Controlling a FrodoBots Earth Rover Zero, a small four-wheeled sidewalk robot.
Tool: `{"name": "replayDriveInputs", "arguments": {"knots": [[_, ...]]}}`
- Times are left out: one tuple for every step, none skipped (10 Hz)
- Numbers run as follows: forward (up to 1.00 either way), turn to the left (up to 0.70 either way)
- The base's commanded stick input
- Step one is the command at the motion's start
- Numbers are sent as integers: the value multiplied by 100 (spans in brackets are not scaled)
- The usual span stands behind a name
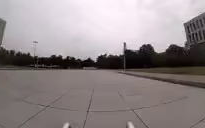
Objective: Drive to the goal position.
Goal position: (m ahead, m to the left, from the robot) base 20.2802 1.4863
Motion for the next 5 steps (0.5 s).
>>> {"name": "replayDriveInputs", "arguments": {"knots": [[85,34],[85,34],[85,2],[85,0],[85,0]]}}
